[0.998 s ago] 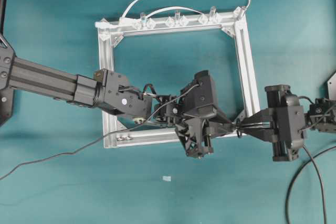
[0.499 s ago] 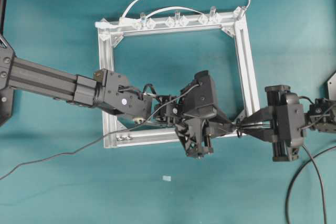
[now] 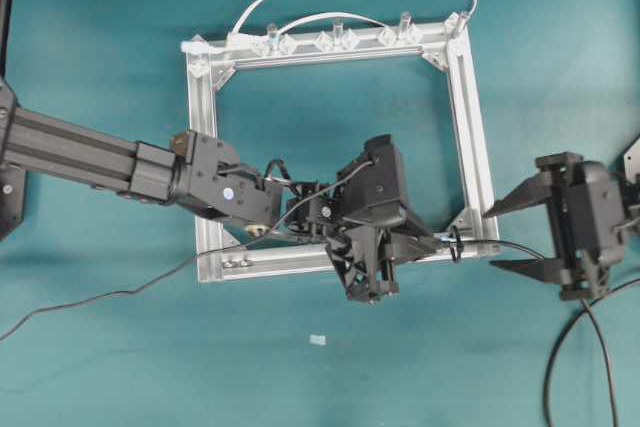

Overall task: Insert the wire through the string loop located on the right side.
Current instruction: 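Open the right gripper to release the cable and withdraw it right, then pull the cable through the loop with the left gripper toward the left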

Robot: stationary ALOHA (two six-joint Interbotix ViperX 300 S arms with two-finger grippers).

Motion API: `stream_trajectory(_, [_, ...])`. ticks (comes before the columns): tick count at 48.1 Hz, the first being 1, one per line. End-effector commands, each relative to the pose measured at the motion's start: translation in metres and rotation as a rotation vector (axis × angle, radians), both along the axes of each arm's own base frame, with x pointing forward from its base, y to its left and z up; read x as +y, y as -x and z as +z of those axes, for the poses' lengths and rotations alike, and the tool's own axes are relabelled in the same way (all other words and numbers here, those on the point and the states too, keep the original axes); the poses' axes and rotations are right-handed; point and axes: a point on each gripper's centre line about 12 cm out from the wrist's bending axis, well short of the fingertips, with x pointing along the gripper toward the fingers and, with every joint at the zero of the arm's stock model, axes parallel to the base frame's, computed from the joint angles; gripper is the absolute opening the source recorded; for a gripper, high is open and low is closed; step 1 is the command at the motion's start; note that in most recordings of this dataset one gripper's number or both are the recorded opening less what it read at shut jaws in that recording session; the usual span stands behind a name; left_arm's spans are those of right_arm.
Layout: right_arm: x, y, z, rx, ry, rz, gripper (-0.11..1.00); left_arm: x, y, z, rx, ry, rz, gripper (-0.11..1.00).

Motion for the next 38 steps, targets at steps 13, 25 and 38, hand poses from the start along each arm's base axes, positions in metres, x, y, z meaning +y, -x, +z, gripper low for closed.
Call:
stream_trajectory(13, [-0.004,0.011,0.008,-0.05,-0.022,0.005,0.84,0.0,-0.001,0.028,-0.06,-0.001,-0.004,0.22])
stream_trajectory(25, [-0.004,0.011,0.007,-0.044,-0.02,0.005,0.84,0.0,-0.001,0.029,-0.062,-0.001,-0.004,0.22])
stream_trajectory(38, [-0.004,0.011,0.008,-0.048,-0.021,0.005,0.84,0.003,0.023,0.035,0.03,-0.009,-0.008,0.22])
